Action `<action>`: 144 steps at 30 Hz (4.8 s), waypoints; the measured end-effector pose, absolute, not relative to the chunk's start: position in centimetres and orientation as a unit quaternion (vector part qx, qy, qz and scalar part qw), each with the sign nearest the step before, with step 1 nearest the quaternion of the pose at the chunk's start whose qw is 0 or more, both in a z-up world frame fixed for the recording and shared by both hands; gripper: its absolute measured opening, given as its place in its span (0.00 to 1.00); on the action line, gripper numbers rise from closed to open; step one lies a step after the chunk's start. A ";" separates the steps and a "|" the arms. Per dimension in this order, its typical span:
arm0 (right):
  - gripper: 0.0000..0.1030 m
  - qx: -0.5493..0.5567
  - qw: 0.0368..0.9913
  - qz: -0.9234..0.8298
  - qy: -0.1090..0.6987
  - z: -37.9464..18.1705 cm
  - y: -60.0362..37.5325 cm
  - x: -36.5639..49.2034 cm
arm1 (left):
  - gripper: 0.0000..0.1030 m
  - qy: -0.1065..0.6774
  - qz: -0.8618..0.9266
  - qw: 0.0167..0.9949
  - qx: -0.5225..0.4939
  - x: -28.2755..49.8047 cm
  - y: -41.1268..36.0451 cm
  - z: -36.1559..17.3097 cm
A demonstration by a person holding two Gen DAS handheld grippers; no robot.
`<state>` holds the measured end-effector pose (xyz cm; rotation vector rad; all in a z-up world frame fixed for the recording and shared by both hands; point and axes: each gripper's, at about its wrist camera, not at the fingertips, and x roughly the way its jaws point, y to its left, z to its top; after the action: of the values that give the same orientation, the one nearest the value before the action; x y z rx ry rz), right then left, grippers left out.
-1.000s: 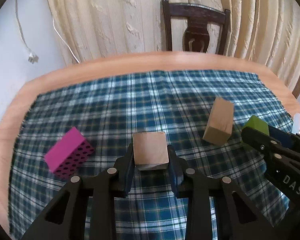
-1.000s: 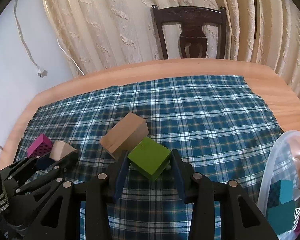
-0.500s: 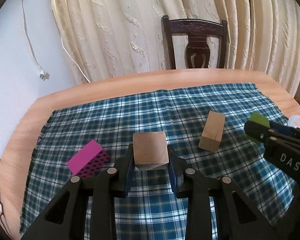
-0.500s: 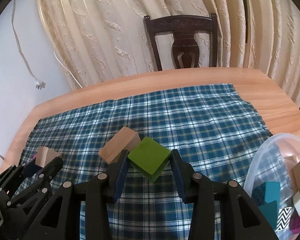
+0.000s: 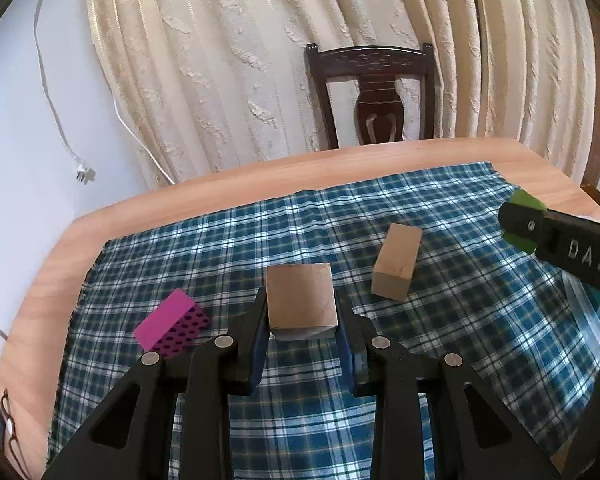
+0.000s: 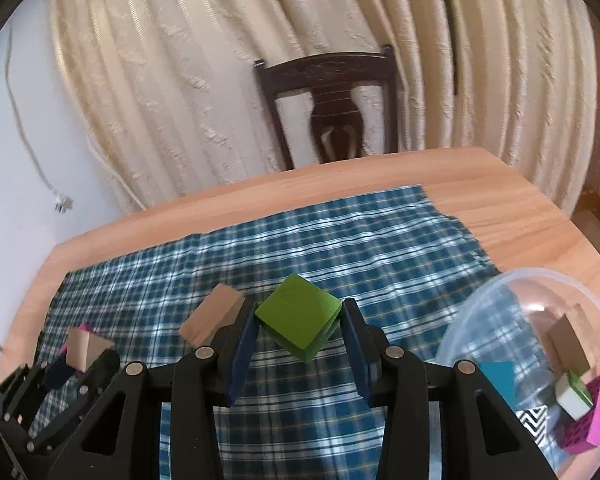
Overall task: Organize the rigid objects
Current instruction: 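Carry the wooden cube and green cube toward the clear bowl with both tools, then release the green cube into the bowl with the right tool while the left tool lowers the wooden cube, then open the left tool over the bowl and move both tools back over the cloth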
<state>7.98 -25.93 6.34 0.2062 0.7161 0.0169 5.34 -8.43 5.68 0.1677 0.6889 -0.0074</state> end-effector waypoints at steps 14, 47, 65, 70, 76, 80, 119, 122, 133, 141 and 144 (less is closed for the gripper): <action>0.43 0.105 0.939 -0.052 0.322 6.9 -28.1 6.5 | 0.30 0.330 -0.021 0.939 0.093 4.5 -10.6 6.0; 0.43 0.189 0.916 -0.202 0.290 6.5 -37.9 2.9 | 0.30 0.317 -0.083 0.936 0.126 2.5 -18.8 7.0; 0.52 0.216 0.903 -0.255 0.271 6.4 -40.9 1.2 | 0.30 0.319 -0.180 0.921 0.135 1.9 -25.2 7.8; 0.58 0.218 0.904 -0.261 0.260 6.7 -41.0 0.8 | 0.30 0.319 -0.193 0.918 0.138 2.1 -26.4 7.8; 0.59 0.228 0.901 -0.265 0.257 6.7 -41.4 0.7 | 0.30 0.325 -0.207 0.913 0.135 2.5 -27.3 7.5; 0.59 0.231 0.900 -0.267 0.254 6.8 -41.6 0.6 | 0.30 0.331 -0.214 0.910 0.132 2.8 -27.8 7.4; 0.61 0.249 0.897 -0.275 0.240 7.1 -42.2 0.0 | 0.55 0.340 -0.264 0.899 0.084 3.7 -28.4 7.3; 0.69 0.248 0.899 -0.275 0.235 7.3 -42.1 -0.1 | 0.55 0.344 -0.260 0.899 0.082 3.8 -28.2 7.1; 0.72 0.253 0.909 -0.221 0.247 7.0 -41.5 0.9 | 0.68 0.350 -0.235 0.904 0.066 4.4 -26.6 7.2; 0.88 0.235 0.926 -0.188 0.226 7.6 -39.8 0.6 | 0.71 0.352 -0.208 0.911 0.057 4.9 -24.8 7.3; 0.95 0.235 0.932 -0.167 0.219 7.7 -39.4 0.7 | 0.71 0.352 -0.196 0.913 0.056 5.1 -24.1 7.2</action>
<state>0.73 -39.38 7.72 0.4804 0.4476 -0.3414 5.11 -24.12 7.25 0.1162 0.7257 -0.4027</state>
